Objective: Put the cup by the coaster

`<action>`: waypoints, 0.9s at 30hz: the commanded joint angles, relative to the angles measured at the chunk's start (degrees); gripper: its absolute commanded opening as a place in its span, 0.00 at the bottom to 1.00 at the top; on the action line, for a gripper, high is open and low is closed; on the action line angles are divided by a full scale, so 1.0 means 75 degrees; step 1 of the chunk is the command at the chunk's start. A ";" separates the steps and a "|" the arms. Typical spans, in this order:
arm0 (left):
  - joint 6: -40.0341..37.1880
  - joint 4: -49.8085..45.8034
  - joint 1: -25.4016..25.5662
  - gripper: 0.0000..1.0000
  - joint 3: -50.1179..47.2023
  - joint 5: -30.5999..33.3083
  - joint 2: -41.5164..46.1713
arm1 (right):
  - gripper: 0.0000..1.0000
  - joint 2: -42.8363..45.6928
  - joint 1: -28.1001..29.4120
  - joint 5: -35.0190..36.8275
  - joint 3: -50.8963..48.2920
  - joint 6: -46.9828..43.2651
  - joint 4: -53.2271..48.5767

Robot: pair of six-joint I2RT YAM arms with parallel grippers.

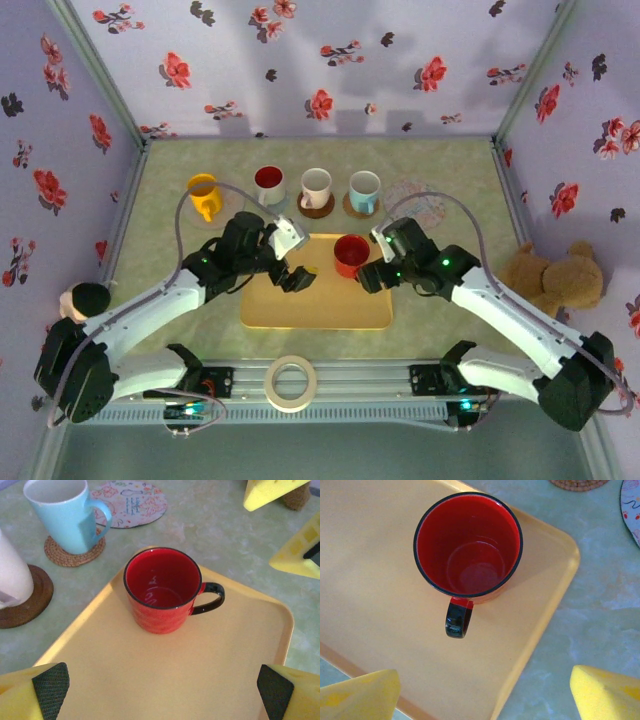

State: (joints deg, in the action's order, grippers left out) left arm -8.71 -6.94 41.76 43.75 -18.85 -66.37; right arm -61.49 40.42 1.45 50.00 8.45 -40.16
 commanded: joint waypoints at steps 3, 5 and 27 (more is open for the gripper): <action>0.0235 0.0471 0.0069 1.00 -0.0236 0.0168 0.0033 | 0.83 -0.0422 0.0047 -0.0241 -0.0233 0.0256 0.0565; 0.0265 0.0541 0.0069 1.00 -0.0294 0.0193 -0.0002 | 0.79 -0.0686 0.0042 -0.0333 -0.0211 0.0297 0.0620; 0.0411 0.0844 0.0081 1.00 -0.0709 0.0465 -0.0082 | 0.40 -0.3163 0.0045 -0.0506 0.0726 0.0476 0.0912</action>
State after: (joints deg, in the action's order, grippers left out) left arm -6.31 -2.09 41.89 39.03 -16.29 -66.54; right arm -84.07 40.40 -2.22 53.54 11.18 -33.63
